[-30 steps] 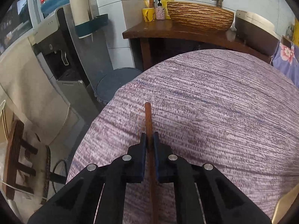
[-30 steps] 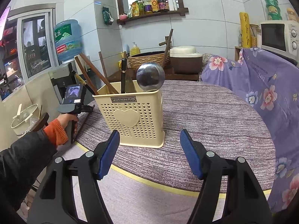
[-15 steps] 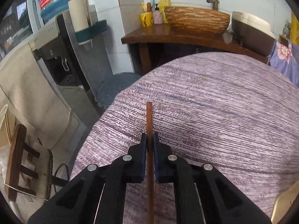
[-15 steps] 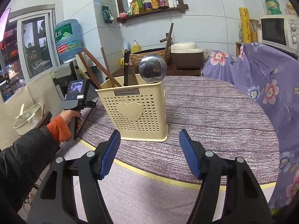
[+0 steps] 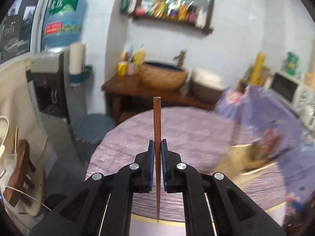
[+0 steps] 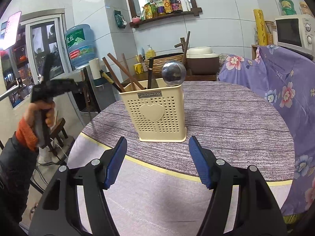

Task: Organize utensils
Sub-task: 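Lower the brown chopstick into the caddy and open the left tool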

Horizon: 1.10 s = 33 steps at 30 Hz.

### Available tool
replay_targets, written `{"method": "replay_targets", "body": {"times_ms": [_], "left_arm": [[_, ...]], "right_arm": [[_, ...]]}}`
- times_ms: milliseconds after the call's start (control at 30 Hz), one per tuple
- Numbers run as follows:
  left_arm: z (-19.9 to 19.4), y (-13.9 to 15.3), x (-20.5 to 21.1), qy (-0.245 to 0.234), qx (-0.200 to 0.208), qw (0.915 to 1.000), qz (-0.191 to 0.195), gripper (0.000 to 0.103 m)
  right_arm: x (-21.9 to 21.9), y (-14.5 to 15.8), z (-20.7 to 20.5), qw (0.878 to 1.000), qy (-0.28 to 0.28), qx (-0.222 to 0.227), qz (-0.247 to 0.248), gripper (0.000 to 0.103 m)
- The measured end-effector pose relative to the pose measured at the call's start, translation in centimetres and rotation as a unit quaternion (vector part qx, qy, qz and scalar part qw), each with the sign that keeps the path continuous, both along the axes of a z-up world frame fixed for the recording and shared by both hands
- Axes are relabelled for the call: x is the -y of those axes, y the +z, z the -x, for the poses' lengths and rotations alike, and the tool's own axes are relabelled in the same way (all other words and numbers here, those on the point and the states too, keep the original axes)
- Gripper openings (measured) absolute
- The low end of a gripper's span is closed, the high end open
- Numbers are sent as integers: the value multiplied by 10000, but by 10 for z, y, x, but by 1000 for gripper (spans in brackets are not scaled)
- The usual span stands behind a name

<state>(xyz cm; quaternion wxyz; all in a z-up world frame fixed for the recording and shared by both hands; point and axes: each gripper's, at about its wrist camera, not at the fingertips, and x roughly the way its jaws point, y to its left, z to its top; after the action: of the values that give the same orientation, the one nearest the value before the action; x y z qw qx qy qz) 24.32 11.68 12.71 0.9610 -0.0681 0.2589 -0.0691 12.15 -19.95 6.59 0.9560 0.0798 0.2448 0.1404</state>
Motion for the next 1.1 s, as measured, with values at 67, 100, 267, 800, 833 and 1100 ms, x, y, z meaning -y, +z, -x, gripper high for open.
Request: {"method": "replay_targets", "body": {"times_ms": [67, 100, 267, 800, 833, 1100], "left_arm": [[17, 19, 9, -119, 285, 9995, -18, 8], [22, 25, 13, -156, 388, 9991, -32, 8], [28, 55, 33, -287, 727, 9969, -27, 8], [19, 133, 80, -822, 1493, 9844, 424, 8], [14, 129, 86, -847, 1445, 9851, 395, 8], [-16, 79, 104, -1129, 669, 9906, 398, 8]], "right_arm": [[0, 3, 5, 10000, 19, 46, -5, 65], [0, 5, 8, 10000, 32, 67, -4, 64], [-1, 9, 14, 9999, 74, 87, 37, 58], [8, -2, 10, 10000, 25, -83, -9, 56], [8, -4, 9, 9999, 23, -100, -17, 56], [7, -9, 5, 9998, 14, -194, 31, 56]]}}
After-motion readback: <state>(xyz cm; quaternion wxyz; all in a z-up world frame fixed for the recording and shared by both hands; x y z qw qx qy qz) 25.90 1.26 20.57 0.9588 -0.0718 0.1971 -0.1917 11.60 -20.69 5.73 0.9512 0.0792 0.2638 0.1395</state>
